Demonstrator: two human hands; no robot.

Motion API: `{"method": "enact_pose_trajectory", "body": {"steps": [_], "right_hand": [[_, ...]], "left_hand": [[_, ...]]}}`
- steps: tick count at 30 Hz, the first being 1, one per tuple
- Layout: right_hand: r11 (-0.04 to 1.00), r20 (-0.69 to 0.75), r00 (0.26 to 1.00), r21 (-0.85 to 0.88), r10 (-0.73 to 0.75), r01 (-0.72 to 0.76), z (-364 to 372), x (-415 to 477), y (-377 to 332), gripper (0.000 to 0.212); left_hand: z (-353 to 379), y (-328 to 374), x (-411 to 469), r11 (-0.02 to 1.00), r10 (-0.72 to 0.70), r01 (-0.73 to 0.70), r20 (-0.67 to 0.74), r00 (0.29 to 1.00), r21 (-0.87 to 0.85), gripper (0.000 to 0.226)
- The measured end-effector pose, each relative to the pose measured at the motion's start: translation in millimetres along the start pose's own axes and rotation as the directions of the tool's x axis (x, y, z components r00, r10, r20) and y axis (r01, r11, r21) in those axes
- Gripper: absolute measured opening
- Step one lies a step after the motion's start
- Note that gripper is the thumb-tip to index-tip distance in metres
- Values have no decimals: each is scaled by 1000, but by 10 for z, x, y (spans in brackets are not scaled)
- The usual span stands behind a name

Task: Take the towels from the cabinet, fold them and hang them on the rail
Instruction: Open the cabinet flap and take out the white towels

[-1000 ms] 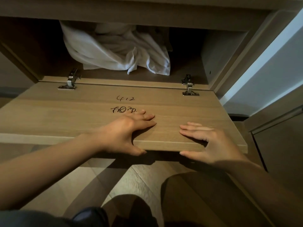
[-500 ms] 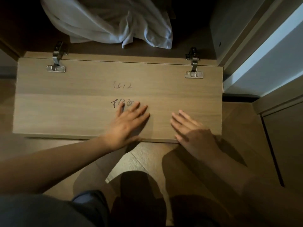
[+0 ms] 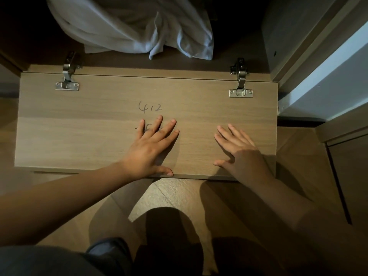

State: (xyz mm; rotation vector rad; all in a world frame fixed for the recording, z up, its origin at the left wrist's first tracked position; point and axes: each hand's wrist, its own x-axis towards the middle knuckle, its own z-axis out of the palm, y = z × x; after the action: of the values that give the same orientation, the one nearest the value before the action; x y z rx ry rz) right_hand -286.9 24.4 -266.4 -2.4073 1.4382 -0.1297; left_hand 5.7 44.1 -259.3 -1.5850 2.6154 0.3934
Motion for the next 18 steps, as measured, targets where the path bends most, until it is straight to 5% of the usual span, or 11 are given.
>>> {"method": "enact_pose_trajectory", "body": {"steps": [10, 18], "right_hand": [[999, 52, 998, -42, -17, 20, -91, -16, -19, 72], [995, -67, 994, 44, -84, 87, -585, 664, -405, 56]], "left_hand": [[-84, 6, -18, 998, 5, -6, -13, 1000, -58, 108], [-564, -352, -62, 980, -68, 18, -248, 966, -197, 36]]}}
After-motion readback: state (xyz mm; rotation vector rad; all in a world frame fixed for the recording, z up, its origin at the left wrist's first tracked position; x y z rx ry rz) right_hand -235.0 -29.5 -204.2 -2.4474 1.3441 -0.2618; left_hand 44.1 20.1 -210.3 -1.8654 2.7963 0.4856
